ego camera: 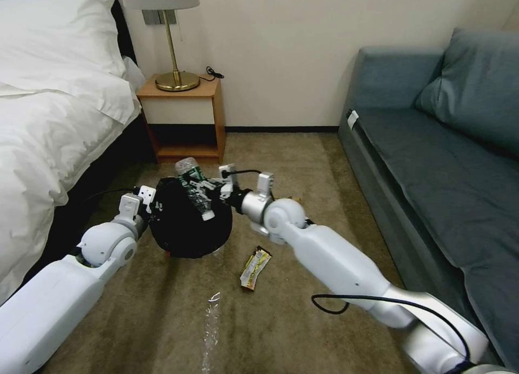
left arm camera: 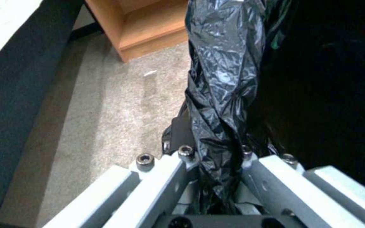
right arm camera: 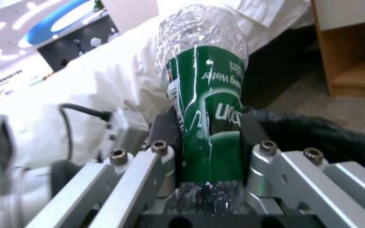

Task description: Pick up the trash bin, then pick up the garbage on the floor and place it into the trash bin.

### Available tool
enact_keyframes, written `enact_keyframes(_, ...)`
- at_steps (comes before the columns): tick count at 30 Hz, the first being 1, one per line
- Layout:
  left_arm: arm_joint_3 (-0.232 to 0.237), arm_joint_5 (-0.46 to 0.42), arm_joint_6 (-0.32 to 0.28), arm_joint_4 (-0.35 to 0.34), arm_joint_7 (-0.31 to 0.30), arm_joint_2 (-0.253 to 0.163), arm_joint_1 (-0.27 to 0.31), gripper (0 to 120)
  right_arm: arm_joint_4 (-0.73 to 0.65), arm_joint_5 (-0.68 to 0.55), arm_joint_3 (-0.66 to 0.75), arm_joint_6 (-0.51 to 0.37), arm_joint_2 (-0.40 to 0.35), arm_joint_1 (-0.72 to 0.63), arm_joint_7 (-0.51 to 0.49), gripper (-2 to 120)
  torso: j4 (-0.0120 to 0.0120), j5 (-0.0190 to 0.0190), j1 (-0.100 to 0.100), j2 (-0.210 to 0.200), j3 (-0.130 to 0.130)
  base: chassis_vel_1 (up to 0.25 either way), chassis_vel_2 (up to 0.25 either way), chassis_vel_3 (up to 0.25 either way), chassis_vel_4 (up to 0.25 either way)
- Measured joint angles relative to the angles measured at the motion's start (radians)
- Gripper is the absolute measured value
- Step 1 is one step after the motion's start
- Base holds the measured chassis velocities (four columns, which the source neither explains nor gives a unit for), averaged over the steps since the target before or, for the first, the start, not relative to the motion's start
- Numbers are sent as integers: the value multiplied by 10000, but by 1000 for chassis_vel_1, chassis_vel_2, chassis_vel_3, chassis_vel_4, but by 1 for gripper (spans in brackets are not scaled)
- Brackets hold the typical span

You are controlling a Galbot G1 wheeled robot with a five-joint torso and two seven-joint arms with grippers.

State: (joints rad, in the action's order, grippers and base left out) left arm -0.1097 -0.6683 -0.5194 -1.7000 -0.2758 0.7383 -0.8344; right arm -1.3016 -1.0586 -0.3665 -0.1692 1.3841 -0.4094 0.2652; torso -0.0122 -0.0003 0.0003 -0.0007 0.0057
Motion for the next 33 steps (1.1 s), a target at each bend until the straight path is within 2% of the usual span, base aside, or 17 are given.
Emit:
enact_keyframes(4, -430, 33, 11, 240, -109, 26, -260, 1, 661, 276, -26, 423, 421, -144, -17, 20, 2, 0, 0, 0, 0, 0, 0, 0, 0)
enact_keyframes(5, -531, 42, 22, 273, -108, 15, -316, 1, 751, 292, -46, 499, 498, -186, -41, 26, 3, 0, 0, 0, -1, 0, 0, 0, 0)
enact_keyframes(7, -606, 41, 34, 285, -98, -13, -356, 1, 842, 297, -74, 589, 570, -204, -54, 30, 3, 1, 0, 0, -1, 0, 0, 0, 0)
enact_keyframes(9, -686, 0, 60, 300, -86, -35, -400, 1, 1004, 300, -90, 685, 712, -201, -60, 42, 0, 2, -1, 0, -1, 0, 0, 0, 0)
enact_keyframes(14, -719, -225, 62, 338, -93, 47, -394, 1, 1161, 297, -47, 785, 894, -196, -37, 53, 2, 1, 0, 0, -1, 0, 0, 0, 0)
enact_keyframes(15, -702, -329, 63, 384, -113, 118, -343, 1, 1178, 293, -40, 845, 941, -202, -4, 63, 1, 1, 0, 0, -1, 0, 0, 0, 0)
enact_keyframes(19, -654, -434, 62, 428, -156, 195, -268, 1, 1178, 301, -30, 924, 981, -232, 73, 70, 0, 2, 0, 0, -1, 0, 0, 0, 0)
enact_keyframes(20, -608, -495, 62, 441, -199, 223, -221, 1, 1179, 302, -28, 986, 1004, -256, 96, 76, 0, 1, -1, 0, -1, 0, 0, 0, 0)
enact_keyframes(21, -608, -495, 62, 441, -199, 223, -221, 1, 1179, 302, -28, 986, 1004, -256, 96, 76, 0, 1, -1, 0, -1, 0, 0, 0, 0)
enact_keyframes(22, -550, -540, 63, 454, -243, 236, -167, 1, 1185, 302, -26, 1053, 1029, -285, 114, 83, -1, 2, 0, 0, -1, 0, 0, 0, 0)
enact_keyframes(24, -534, -547, 62, 458, -253, 236, -151, 1, 1187, 302, -25, 1071, 1033, -294, 118, 85, 0, 2, 0, 0, -1, 0, 0, 0, 0)
enact_keyframes(25, -498, -557, 62, 466, -271, 236, -115, 1, 1188, 303, -19, 1106, 1035, -310, 140, 94, 0, 3, 0, 0, -1, 0, 0, 0, 0)
enact_keyframes(26, -482, -559, 63, 469, -276, 232, -95, 1, 1187, 303, -12, 1118, 1034, -321, 156, 96, 0, 3, 0, 0, -1, 0, 0, 0, 0)
enact_keyframes(30, -446, -568, 63, 471, -282, 211, -24, 1, 1084, 309, 31, 1133, 964, -384, 194, 100, 0, 3, 0, 0, -1, 0, 0, 0, 0)
enact_keyframes(32, -495, -530, 62, 523, -293, 162, -7, 1, 396, 229, 33, 907, 403, -470, 119, 100, 1, 4, -1, 0, -1, 0, 0, 0, 0)
enact_keyframes(33, -495, -530, 62, 523, -293, 162, -7, 1, 396, 229, 33, 907, 403, -470, 119, 100, 1, 4, -1, 0, -1, 0, 0, 0, 0)
